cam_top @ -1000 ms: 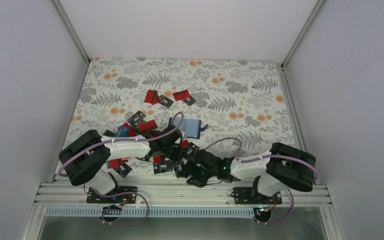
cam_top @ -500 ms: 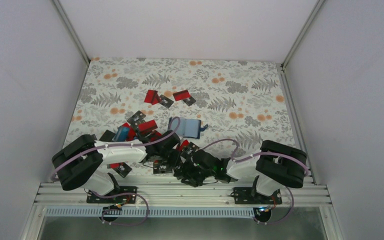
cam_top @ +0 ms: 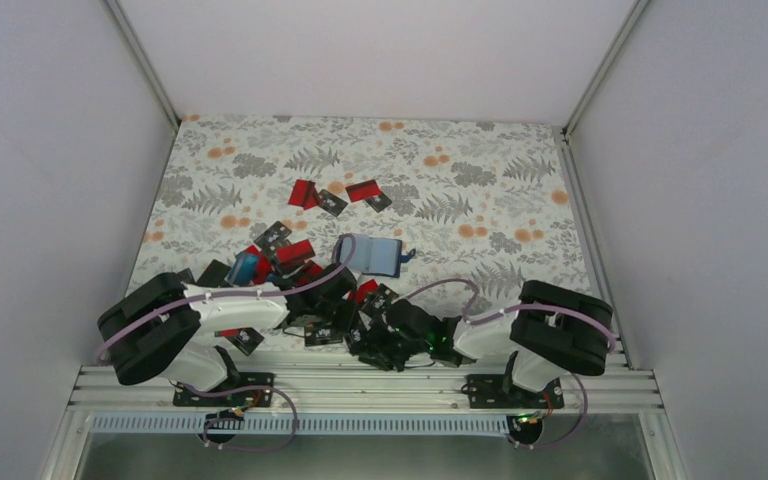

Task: Put the credit cards into the card holder

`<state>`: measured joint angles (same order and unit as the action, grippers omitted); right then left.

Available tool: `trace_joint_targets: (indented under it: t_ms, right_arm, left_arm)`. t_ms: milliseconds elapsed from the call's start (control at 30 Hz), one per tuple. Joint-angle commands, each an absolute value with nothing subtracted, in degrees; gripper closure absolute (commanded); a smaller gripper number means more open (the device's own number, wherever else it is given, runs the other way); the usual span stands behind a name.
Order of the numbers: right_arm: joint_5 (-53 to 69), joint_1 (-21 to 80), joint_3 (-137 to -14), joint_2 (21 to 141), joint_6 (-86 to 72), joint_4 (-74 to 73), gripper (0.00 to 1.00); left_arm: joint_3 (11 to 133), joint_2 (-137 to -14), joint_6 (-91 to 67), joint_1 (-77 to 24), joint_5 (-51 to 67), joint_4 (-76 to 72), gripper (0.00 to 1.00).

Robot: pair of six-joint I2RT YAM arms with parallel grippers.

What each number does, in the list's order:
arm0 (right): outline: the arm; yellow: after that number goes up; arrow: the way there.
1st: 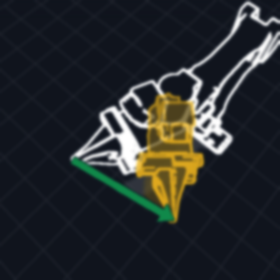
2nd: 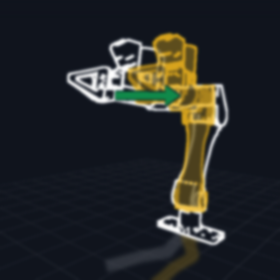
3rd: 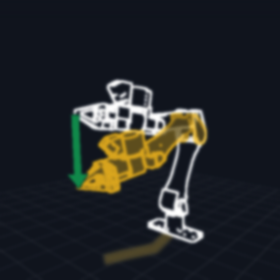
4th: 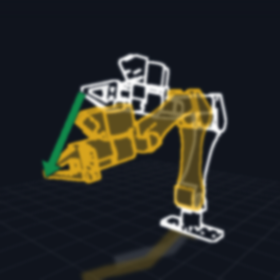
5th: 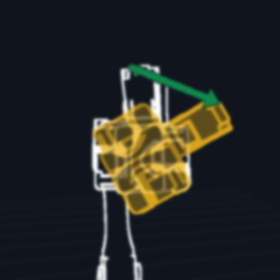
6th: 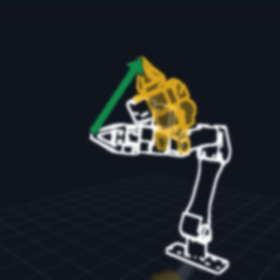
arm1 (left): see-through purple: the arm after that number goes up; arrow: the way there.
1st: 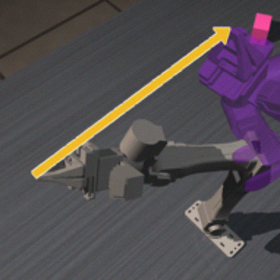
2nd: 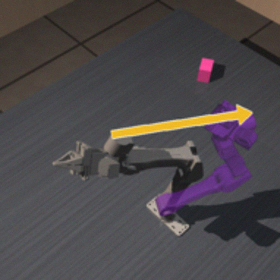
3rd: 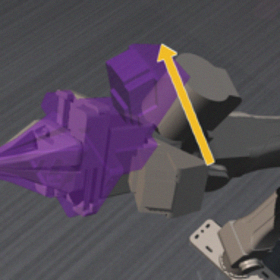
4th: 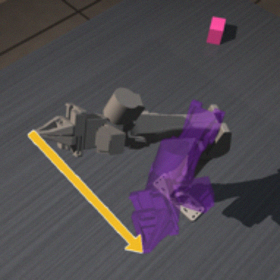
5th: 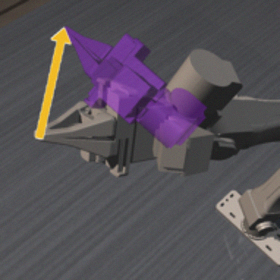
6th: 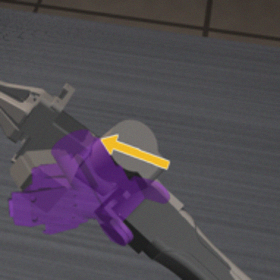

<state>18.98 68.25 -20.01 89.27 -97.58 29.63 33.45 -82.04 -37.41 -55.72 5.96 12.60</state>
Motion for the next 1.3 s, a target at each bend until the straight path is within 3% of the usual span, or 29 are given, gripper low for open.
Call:
trace_joint_targets:
  t_ms: [0, 500, 833, 933, 1167, 1267]
  right_arm:
    - [12.81, 67.77, -19.32, 87.40, -99.15, 29.86, 0.70]
    - [7.93, 67.01, -19.08, 80.82, -97.77, 24.51, 0.75]
    - [9.13, 65.01, -19.25, 81.01, -95.91, 23.09, 0.96]
    - [9.51, 64.20, -19.34, 79.98, -94.17, 22.06, 0.96]
    - [14.02, 60.06, -19.44, 75.13, -87.01, 14.85, 0.96]
    - [14.91, 57.31, -20.41, 70.46, -81.93, 9.88, 0.96]
  left_arm:
    - [30.42, -81.61, -38.99, -56.83, 10.20, 13.85, 0.78]
    - [31.10, -81.03, -38.76, -56.79, 11.42, 13.31, 0.78]
    - [32.19, -80.12, -38.91, -56.80, 11.83, 14.08, 0.78]
    - [33.21, -79.53, -39.14, -56.84, 11.29, 15.21, 0.78]
    - [39.53, -75.78, -41.39, -56.75, 1.94, 24.39, 0.77]
    - [44.63, -74.16, -42.92, -56.73, -3.47, 30.06, 0.71]
